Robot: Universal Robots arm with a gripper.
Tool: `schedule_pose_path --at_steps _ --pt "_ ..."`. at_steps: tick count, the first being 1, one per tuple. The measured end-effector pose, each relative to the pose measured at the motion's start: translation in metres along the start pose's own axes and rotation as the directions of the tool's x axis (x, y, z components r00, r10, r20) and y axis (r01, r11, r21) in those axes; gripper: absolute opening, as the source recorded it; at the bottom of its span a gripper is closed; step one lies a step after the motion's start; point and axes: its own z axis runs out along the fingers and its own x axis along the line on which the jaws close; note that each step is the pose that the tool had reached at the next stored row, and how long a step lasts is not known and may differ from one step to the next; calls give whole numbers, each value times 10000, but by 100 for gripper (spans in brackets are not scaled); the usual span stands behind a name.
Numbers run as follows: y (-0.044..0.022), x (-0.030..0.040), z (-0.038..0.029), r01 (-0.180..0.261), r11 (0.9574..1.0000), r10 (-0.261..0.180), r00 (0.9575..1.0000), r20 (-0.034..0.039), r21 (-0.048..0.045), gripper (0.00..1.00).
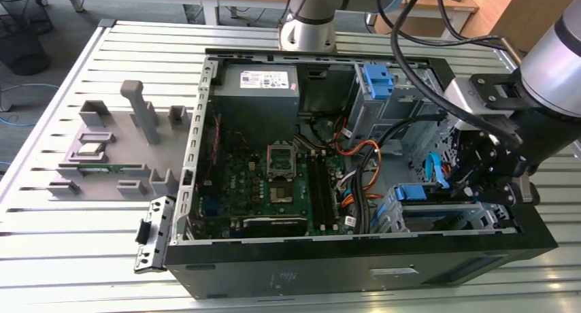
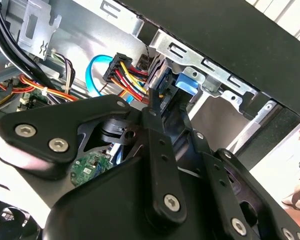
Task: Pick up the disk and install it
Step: 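Insert the second disk wire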
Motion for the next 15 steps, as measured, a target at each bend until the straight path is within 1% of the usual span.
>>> schedule_pose_path --at_steps 3,8,11,12,15 --pt "-1 -2 -42 0 10000 0 10000 3 0 31" --pt "-5 -8 -154 0 10000 0 10000 3 0 31" --pt "-7 -11 -210 0 10000 0 10000 4 0 31" --pt "-7 -11 -221 1 10000 -1 10000 2 0 31" --pt "-7 -11 -222 0 10000 0 10000 7 0 31"
